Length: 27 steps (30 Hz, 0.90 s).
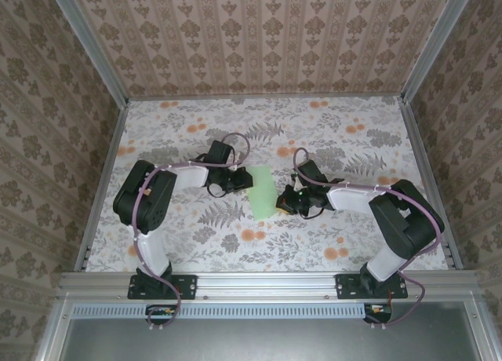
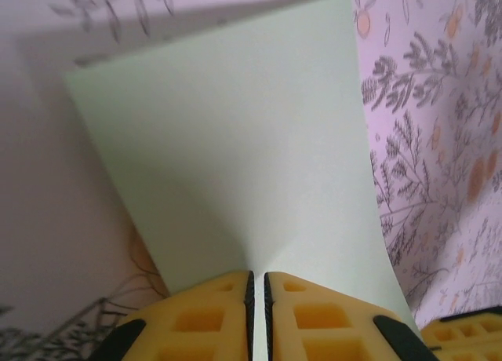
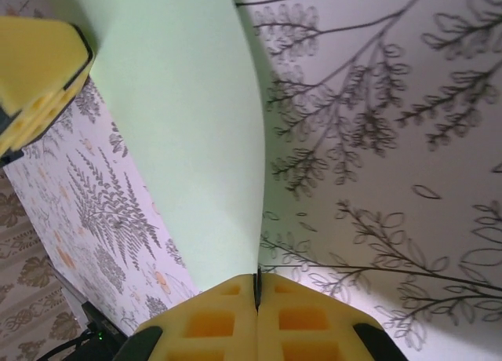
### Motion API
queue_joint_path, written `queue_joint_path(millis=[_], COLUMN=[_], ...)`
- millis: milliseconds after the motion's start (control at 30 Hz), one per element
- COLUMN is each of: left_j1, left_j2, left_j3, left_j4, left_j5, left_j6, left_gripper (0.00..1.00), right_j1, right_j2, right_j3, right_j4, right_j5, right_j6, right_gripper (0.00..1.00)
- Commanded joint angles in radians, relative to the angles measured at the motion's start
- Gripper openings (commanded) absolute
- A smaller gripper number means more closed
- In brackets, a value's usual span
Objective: Fold a paper plane with a square sheet of paper (pick it up from the middle)
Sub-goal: Third fold the triangle at the center of the table.
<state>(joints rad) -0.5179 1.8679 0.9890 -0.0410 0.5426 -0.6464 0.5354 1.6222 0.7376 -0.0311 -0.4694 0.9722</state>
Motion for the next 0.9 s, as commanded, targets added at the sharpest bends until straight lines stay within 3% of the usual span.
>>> queue_joint_path(millis=[0, 467, 867], left_j1=[0.013, 0.013, 0.012], left_j2=[0.014, 0.062, 0.06], left_j3=[-0.003, 0.012, 0.014], left_j4=[0.024, -0.025, -0.031], left_j5=[0.023, 0.017, 0.016], left_j6=[0.013, 0.029, 0.033], left_gripper=[0.13, 0.09, 0.09], right_j1=[0.015, 0.07, 0.086], right_j2=[-0.003, 0.112, 0.208], right_j3=[0.047, 0.185, 0.215], right_j4=[-0.034, 0.04, 0.108], right_j5=[0.021, -0.01, 0.058], right_j6=[-0.005, 0.003, 0.058], right_gripper=[0.05, 0.05, 0.05])
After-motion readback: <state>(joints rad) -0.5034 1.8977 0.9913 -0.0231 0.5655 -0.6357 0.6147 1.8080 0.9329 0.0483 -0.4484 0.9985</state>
